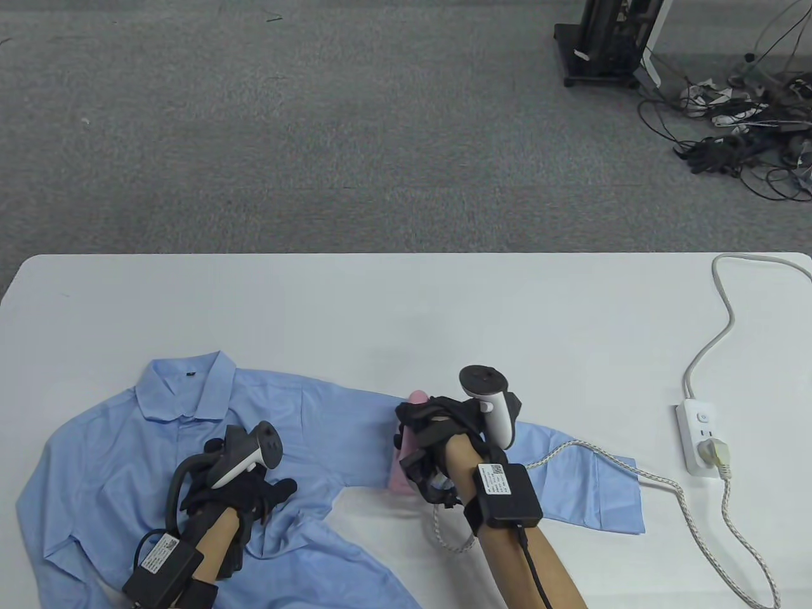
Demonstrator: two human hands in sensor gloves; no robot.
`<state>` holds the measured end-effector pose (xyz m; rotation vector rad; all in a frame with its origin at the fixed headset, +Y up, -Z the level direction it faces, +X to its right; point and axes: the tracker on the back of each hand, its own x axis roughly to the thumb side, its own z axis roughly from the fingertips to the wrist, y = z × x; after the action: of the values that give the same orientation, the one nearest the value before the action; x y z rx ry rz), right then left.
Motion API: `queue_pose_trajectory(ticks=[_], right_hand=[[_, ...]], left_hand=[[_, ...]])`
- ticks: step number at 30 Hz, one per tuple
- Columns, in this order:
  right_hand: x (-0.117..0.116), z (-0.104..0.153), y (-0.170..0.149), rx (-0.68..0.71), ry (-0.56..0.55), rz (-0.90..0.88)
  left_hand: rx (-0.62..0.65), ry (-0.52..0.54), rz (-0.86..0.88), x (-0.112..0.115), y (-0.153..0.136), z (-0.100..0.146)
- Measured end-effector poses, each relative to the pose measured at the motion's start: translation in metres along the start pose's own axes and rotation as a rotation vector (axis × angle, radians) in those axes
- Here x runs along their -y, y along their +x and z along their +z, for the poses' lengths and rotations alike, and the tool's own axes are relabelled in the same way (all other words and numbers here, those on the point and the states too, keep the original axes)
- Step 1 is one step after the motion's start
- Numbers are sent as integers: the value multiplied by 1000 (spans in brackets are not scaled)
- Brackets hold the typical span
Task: Iron long-sleeve shirt with electric iron on table
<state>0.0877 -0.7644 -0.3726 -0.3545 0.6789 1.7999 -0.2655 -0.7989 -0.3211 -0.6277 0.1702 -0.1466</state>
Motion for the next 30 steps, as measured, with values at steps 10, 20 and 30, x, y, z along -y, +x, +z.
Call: queue_pose_trajectory(ticks=[10, 20, 30], right_hand=[[76, 32, -40, -47, -120, -14], [150, 63, -78, -98, -247, -19], [145, 66, -72, -106, -262, 60]], left_hand=[[-2, 2, -9, 0, 0, 1], [-2, 3, -14, 1, 0, 1], [-3, 5, -18, 2, 0, 3]])
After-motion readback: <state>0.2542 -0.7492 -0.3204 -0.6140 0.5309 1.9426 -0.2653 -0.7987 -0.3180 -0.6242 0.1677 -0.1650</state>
